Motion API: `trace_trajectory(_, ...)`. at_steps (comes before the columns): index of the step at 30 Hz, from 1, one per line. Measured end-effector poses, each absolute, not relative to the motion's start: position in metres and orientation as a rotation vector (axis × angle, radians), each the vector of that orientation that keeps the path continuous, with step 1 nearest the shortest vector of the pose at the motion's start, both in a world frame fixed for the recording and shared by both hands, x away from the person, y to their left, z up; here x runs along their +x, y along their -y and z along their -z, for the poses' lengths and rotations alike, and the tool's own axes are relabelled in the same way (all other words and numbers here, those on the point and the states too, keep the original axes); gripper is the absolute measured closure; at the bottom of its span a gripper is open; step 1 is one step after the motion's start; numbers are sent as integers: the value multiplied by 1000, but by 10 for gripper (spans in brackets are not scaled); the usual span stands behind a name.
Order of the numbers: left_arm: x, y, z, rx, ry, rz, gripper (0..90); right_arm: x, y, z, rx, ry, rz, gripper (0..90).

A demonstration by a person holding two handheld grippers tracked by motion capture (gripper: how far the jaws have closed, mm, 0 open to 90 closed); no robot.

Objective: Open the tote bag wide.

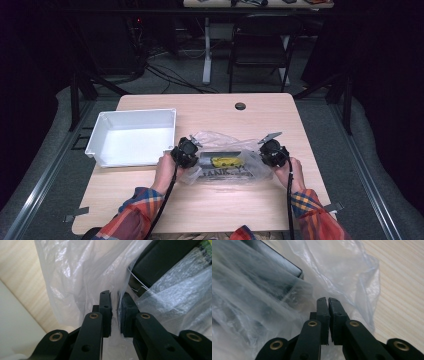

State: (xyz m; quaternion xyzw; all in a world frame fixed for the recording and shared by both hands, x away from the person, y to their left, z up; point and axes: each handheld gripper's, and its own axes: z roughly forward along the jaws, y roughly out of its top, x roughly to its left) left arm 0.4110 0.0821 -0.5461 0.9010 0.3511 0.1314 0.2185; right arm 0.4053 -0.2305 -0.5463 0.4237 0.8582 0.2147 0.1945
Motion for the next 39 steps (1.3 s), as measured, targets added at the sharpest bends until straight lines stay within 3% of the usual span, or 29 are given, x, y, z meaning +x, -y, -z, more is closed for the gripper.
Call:
trace_trajectory(5,408,-83,546,2490,-970,-349,814,402,233,544,1194,-2416,-617,814)
trace_trajectory(9,408,-86,545,2473,-971,-305,813,398,236,535,1187,-2417,-675,618)
trace_trajectory(15,409,-88,545,2455,-972,-262,821,384,239,504,1152,-2392,-775,443)
trace_trajectory(22,409,-88,545,2440,-976,-274,813,358,217,484,1000,-2463,-890,354)
trace_trajectory(25,410,-90,545,2440,-980,-263,803,355,203,502,944,-2547,-709,420)
trace_trajectory(29,411,-90,547,2443,-975,-252,817,366,211,526,1012,-2571,-634,670)
trace_trajectory(32,412,-89,548,2440,-977,-250,818,371,215,535,1046,-2576,-615,783)
trace_trajectory(35,413,-89,549,2439,-977,-253,818,373,215,541,1068,-2575,-606,852)
trace_trajectory(39,414,-90,549,2435,-986,-253,818,373,218,542,1074,-2589,-586,877)
